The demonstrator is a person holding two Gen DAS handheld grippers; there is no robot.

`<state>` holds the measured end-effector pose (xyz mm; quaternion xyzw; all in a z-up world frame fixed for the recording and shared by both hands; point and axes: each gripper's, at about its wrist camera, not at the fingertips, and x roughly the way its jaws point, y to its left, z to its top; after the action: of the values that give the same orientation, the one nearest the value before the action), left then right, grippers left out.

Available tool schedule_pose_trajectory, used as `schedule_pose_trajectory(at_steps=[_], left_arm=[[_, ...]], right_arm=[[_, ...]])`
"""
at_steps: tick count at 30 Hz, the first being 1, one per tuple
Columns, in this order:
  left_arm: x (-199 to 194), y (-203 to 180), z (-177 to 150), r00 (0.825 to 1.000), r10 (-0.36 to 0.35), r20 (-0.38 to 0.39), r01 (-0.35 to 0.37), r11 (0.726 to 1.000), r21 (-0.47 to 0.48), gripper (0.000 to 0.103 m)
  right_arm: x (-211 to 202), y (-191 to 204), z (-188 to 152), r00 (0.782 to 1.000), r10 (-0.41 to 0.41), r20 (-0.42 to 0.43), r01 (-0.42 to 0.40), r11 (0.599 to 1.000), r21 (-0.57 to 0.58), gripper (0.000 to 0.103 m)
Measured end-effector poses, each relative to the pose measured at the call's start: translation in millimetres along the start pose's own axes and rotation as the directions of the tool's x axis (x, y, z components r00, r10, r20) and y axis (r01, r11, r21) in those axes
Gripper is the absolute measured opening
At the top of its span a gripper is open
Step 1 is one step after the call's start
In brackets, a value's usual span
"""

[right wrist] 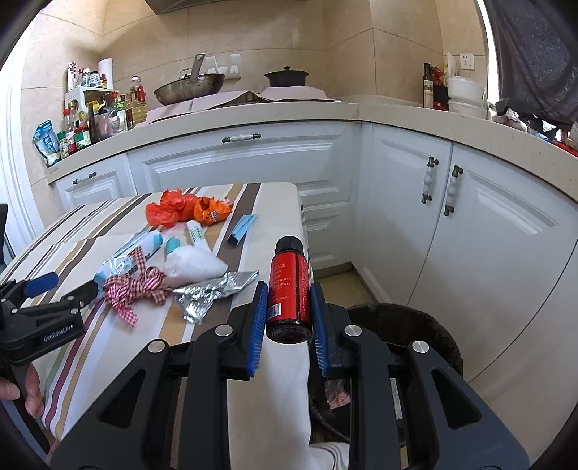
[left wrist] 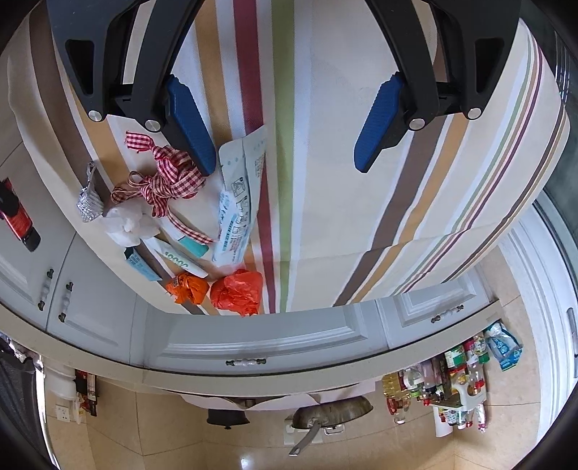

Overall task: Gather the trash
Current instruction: 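Grasp the white toothpaste-like packet with the left gripper, then carry the red can and white packet over the bin and release both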

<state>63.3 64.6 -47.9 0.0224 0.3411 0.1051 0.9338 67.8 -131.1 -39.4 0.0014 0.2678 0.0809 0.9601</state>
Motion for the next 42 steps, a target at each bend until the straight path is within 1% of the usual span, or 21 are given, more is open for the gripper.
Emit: schedule_pose_trajectory(at_steps=[5, 8, 10, 11, 12, 13, 14, 15, 16, 22, 27, 33, 39, 42], left_arm=[[2, -5, 5, 0.999, -0.034, -0.017, 0.034, 0.999, 0.019, 0.075], [5, -5, 8, 0.998, -0.047, -0.036, 0.048, 0.999, 0.016, 0.065], [9, -4, 9, 0.997, -0.056, -0.059, 0.056, 0.998, 0.009, 0.05], [13, -3, 9, 0.994, -0.069, -0.08, 0.07, 0.998, 0.0, 0.046], [16, -2, 9, 0.992, -0.081, -0.094, 0.08, 0.997, -0.007, 0.038], [18, -1, 8, 0.99, -0.09, -0.107, 0.089, 0.996, -0.014, 0.028], [19, -1, 7, 0.988, -0.096, -0.119, 0.094, 0.995, -0.018, 0.022], [20, -1, 6, 0.987, -0.1, -0.126, 0.098, 0.995, -0.018, 0.012], [20, -1, 5, 0.986, -0.103, -0.129, 0.101, 0.995, -0.016, 0.011], [12, 2, 2, 0.992, -0.088, -0.088, 0.086, 0.996, -0.02, 0.007], [-4, 6, 3, 0.997, -0.069, -0.031, 0.068, 0.997, -0.023, 0.006], [-25, 8, 4, 0.998, -0.06, 0.027, 0.061, 0.998, -0.03, 0.006], [-43, 1, 4, 0.994, -0.084, 0.068, 0.086, 0.996, -0.025, 0.006], [-53, -9, 6, 0.989, -0.117, 0.093, 0.119, 0.993, -0.014, 0.006]], right_arm=[[3, -1, 3, 1.0, 0.006, -0.004, -0.006, 1.0, 0.0, 0.023], [5, -1, 5, 1.0, 0.011, -0.003, -0.011, 1.0, -0.002, 0.023], [5, 0, 6, 1.0, 0.011, -0.003, -0.011, 1.0, -0.002, 0.023], [5, -1, 6, 1.0, 0.011, -0.003, -0.011, 1.0, -0.001, 0.023], [5, -1, 7, 1.0, 0.011, -0.002, -0.011, 1.0, 0.0, 0.023], [5, 0, 7, 1.0, 0.01, -0.002, -0.01, 1.0, 0.0, 0.023], [5, 0, 7, 1.0, 0.009, 0.0, -0.009, 1.0, 0.0, 0.023], [5, -1, 8, 1.0, 0.009, 0.0, -0.009, 1.0, 0.001, 0.023], [4, -1, 8, 1.0, 0.008, 0.002, -0.008, 1.0, 0.002, 0.023], [3, -1, 7, 1.0, 0.01, 0.002, -0.01, 1.0, 0.004, 0.023], [-3, 0, 3, 1.0, 0.016, 0.012, -0.016, 1.0, 0.0, 0.023], [-17, 2, 1, 0.999, 0.014, 0.037, -0.014, 1.0, -0.004, 0.023], [-33, -5, 1, 0.998, -0.001, 0.065, 0.001, 1.0, -0.002, 0.023], [-43, -10, -1, 0.996, -0.014, 0.083, 0.014, 1.0, 0.0, 0.023]])
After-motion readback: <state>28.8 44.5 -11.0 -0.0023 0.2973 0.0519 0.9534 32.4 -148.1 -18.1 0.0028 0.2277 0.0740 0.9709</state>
